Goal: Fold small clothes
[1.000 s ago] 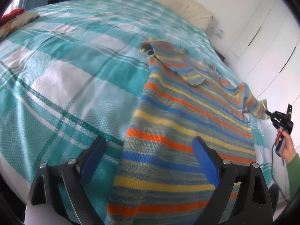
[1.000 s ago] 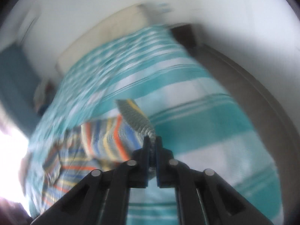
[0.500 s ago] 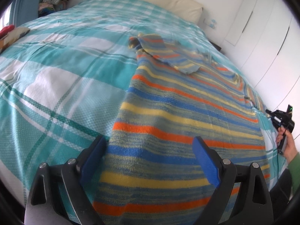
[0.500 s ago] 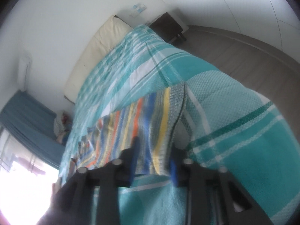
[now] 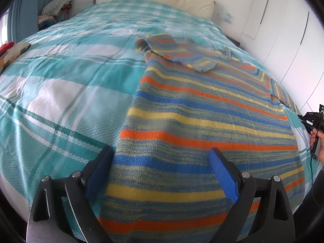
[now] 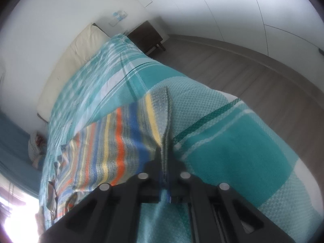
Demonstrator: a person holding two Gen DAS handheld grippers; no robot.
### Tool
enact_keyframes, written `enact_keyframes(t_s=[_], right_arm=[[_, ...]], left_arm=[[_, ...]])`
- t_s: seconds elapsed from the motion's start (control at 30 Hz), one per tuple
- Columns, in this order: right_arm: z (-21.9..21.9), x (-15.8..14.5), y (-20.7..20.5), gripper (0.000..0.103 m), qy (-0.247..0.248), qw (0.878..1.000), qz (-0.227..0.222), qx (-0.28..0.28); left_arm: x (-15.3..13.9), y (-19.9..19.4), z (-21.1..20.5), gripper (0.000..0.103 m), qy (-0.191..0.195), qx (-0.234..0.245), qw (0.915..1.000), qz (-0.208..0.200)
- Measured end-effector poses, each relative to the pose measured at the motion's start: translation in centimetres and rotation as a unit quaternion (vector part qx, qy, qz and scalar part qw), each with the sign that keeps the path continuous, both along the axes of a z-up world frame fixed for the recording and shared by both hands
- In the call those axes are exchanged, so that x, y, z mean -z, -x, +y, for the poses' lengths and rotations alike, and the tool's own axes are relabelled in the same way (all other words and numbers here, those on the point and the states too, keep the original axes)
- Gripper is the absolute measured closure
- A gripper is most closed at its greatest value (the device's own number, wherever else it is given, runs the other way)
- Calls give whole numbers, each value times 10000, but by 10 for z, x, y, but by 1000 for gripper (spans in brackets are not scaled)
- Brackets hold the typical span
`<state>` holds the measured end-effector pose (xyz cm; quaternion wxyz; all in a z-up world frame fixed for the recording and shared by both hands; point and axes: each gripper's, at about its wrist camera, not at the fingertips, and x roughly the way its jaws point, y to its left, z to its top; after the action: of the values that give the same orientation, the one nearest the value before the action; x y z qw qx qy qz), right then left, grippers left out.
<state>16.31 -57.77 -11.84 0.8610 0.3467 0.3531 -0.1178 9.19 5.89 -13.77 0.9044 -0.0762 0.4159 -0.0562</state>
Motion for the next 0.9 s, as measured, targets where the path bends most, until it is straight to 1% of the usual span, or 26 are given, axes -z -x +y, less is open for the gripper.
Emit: enact_keyframes(t_s=[0.13,0.2,0.23,0.3,0.33,0.37,0.4,0.43,0.47,0.53,0.6,0.7,0.73,0.77,0.83,0.87,0.9], right_arm=[[3,-4,6,100,158,9999,5,-24],[1,-6,10,99,199,9998,-21,31],[1,-8,12,94,259,9996,-11,68],[0,-16,18,91,562,9981,73,231],[0,-20,23,87,663,9973,69,303],[-1,-25,29,79,754,9964,52,391],[-1,-32,36,75,878,9948,33,514],[1,-40,46,66,1047,9925,-20,633],[4,-47,53,62,1191,9905,-82,684],[17,-65,70,59,1540,9856,-225,664],[37,-83,85,55,1798,9815,-418,512],[77,-102,106,44,2074,9749,-796,133],[90,-105,112,39,2147,9725,-901,-1],[105,-106,116,34,2195,9703,-1003,-157],[140,-101,124,30,2254,9642,-1244,-636],[154,-97,124,28,2274,9611,-1310,-864],[172,-89,125,28,2310,9555,-1406,-1180]], left_arm=[[0,0,-4,6,-103,-9,9999,-1],[0,-1,-3,6,-66,-23,10000,24],[-1,-1,-1,6,-12,-34,10000,42],[-3,-1,1,6,104,-50,9999,63],[-4,-1,3,6,177,-51,9998,68],[-5,0,4,6,265,-40,9996,68],[-7,1,5,6,344,-26,9994,61],[-9,2,6,6,448,-8,9990,35],[-11,4,7,6,515,4,9987,0],[-16,7,6,6,570,33,9983,-112],[-22,10,3,6,517,71,9982,-285],[-31,16,-4,6,333,165,9977,-562],[-33,18,-8,6,235,232,9973,-649],[-34,20,-12,6,155,288,9970,-699],[-34,22,-19,6,-5,439,9964,-732],[-32,23,-23,6,-93,514,9961,-716],[-31,23,-27,6,-171,580,9957,-695]])
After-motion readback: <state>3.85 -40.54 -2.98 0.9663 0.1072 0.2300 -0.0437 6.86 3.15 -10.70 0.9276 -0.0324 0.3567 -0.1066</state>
